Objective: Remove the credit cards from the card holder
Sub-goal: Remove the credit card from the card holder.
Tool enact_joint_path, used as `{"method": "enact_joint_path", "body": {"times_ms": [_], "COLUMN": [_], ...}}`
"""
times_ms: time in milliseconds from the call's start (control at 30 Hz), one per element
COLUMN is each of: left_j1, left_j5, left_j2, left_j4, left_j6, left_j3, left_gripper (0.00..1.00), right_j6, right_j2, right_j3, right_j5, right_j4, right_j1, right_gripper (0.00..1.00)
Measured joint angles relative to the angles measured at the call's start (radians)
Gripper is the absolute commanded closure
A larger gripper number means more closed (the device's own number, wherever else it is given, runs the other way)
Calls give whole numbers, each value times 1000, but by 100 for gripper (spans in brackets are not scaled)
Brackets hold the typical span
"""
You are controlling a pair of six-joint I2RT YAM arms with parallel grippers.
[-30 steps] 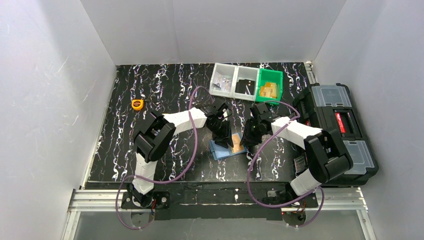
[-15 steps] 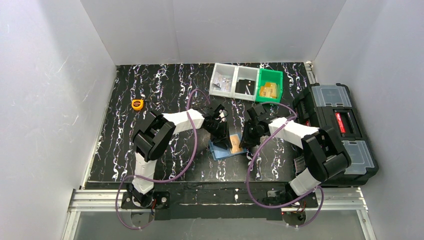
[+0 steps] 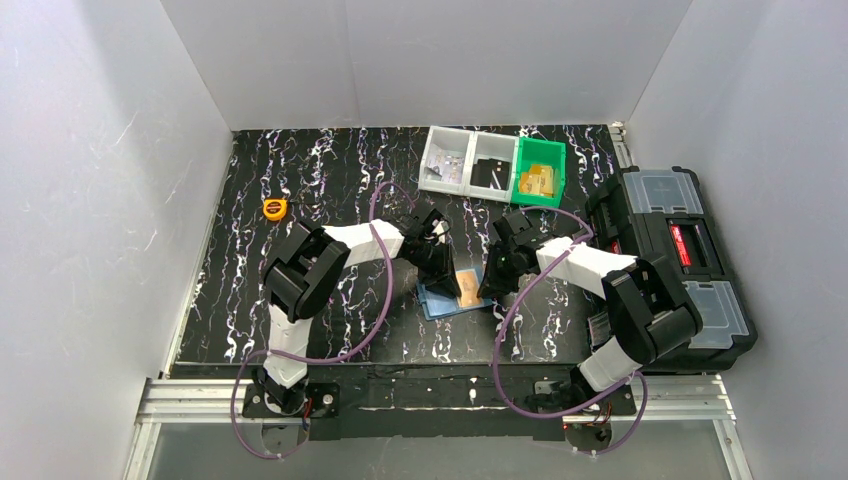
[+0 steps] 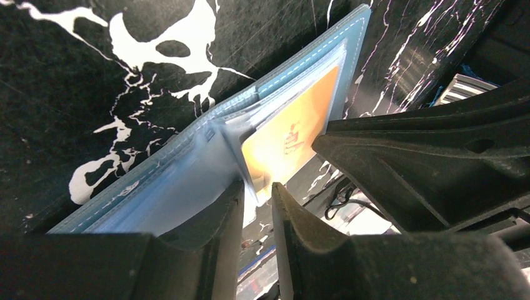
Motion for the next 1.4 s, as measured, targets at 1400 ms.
{"method": "enact_joint_path", "body": {"times_ms": [1400], "left_j1": [105], "left_j5": [120], "left_j2": [-54], "left_j4": [143], "left_j6": [-14], "left_j3": [-166], "left_gripper": [100], "right_j6": [81], "right_j2": [57], "right_j3": [28], "right_j5": [-44], "right_j4": [26], "right_j1": [40], "right_gripper": [91]}}
